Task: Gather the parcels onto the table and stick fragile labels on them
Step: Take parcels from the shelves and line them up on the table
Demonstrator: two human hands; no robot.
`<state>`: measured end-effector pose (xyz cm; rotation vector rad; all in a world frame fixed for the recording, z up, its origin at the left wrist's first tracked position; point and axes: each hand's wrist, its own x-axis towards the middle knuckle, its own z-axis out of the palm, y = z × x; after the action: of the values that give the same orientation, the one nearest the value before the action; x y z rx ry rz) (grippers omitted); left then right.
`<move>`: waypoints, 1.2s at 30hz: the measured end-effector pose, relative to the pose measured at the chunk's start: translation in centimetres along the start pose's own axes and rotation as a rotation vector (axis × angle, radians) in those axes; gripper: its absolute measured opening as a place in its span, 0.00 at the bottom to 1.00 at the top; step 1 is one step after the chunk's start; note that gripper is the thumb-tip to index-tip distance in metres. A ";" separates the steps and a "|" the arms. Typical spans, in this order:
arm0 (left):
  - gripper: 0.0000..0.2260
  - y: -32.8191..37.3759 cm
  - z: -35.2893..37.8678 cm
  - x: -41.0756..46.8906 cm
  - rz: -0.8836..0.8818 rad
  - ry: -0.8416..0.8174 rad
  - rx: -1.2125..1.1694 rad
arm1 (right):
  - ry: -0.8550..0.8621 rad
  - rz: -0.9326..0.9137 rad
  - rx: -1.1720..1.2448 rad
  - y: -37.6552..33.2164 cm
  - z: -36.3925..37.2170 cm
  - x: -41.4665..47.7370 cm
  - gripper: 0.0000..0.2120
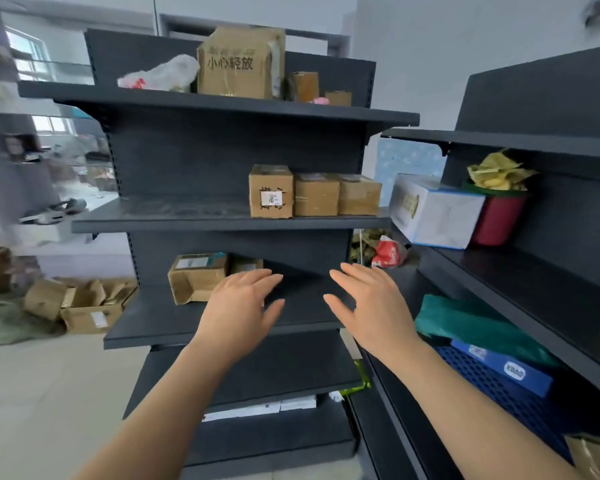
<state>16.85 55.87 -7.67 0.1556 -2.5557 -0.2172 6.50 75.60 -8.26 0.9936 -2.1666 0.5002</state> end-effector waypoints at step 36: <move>0.24 -19.8 7.3 36.0 -0.010 -0.023 -0.014 | -0.219 0.180 0.010 7.5 20.2 34.2 0.26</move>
<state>-15.88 31.68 1.56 0.1610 -2.5760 -0.2423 -23.98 51.22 2.27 0.8991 -2.4667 0.5058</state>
